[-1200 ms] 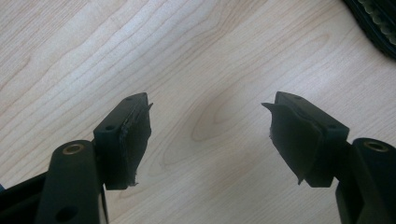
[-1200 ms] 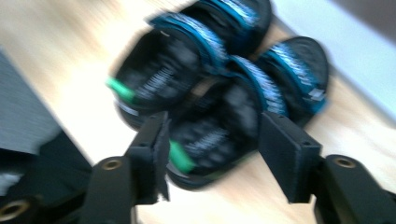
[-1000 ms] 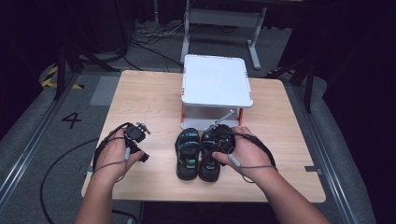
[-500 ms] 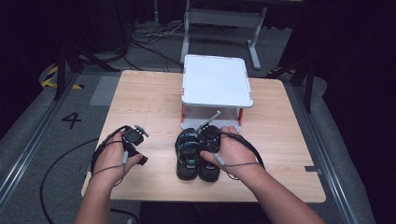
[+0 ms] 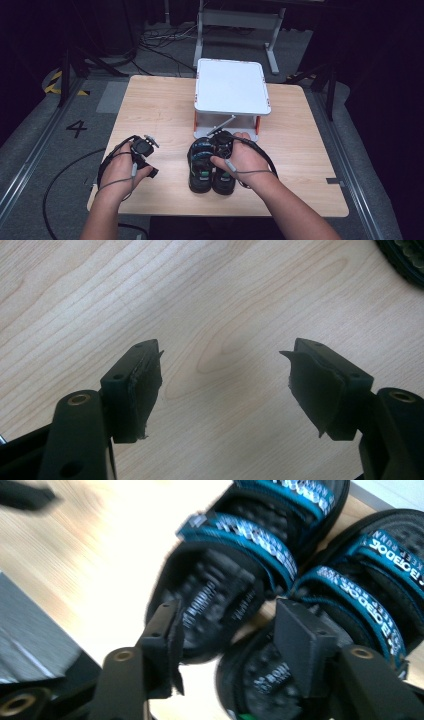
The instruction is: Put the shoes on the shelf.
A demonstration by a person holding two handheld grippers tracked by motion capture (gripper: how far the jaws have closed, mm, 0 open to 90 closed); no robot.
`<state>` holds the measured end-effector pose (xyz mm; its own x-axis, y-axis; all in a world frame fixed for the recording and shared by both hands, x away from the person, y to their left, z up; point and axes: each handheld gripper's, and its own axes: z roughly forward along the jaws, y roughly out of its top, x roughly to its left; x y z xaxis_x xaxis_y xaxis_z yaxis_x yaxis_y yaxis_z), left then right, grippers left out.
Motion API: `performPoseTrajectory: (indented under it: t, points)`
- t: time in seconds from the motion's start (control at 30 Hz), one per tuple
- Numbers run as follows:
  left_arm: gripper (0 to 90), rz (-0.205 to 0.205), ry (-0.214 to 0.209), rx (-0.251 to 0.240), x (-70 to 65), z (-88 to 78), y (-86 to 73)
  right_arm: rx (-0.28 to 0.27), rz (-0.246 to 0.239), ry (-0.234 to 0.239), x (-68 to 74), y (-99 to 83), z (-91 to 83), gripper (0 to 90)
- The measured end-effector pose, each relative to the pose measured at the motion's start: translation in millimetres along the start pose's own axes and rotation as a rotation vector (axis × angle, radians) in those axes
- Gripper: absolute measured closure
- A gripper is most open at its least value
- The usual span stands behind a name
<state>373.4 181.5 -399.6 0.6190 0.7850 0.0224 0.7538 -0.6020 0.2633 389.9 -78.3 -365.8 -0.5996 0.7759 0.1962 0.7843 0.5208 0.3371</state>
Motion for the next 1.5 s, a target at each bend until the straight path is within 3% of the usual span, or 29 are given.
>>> performPoseTrajectory:
  t: [0.17,0.27,0.6,0.7,0.77,0.83,0.93,1.0,1.1,1.23,1.37,1.5]
  points:
    - [29.7,0.004,0.003,0.002,-0.4,-0.2,0.7,0.042,0.028,-0.036,-1.5,1.0,9.6,42.7]
    - [29.7,0.004,0.004,0.002,-0.6,0.2,0.6,0.059,0.048,-0.008,4.9,2.4,17.9,42.1]
    - [29.8,0.01,0.006,0.0,-0.9,-0.5,-0.4,0.095,0.098,-0.066,7.6,-4.2,16.7,51.9]
    - [29.8,0.014,-0.006,-0.004,-3.4,-1.4,0.1,0.107,0.102,-0.101,9.7,-3.8,16.3,51.4]
    - [29.8,0.012,-0.006,-0.01,-3.3,-1.4,0.0,0.105,0.103,-0.141,9.1,-5.2,14.1,43.0]
    - [29.8,0.006,0.001,-0.007,-2.9,-0.8,0.1,0.09,0.114,-0.179,5.2,-5.1,15.4,41.5]
    - [29.8,0.013,-0.002,-0.006,-3.0,0.7,0.6,0.085,0.114,-0.145,3.0,-4.1,22.7,42.9]
    - [29.8,0.014,-0.003,-0.007,-3.1,1.0,0.7,0.095,0.109,-0.131,4.0,-2.9,28.4,45.2]
    - [29.8,0.009,-0.004,-0.012,-2.7,0.2,0.4,0.126,0.097,-0.147,4.0,-1.7,36.1,49.6]
    - [29.8,0.006,-0.002,-0.005,-1.9,1.3,0.3,0.157,0.063,-0.161,2.0,-0.5,37.7,63.4]
    - [29.8,0.009,-0.005,-0.007,-2.7,1.6,0.6,0.176,0.069,-0.148,-1.3,1.5,38.5,74.2]
    - [29.9,0.01,-0.001,-0.009,-1.8,1.2,0.6,0.166,0.079,-0.166,-2.5,1.2,38.1,80.0]
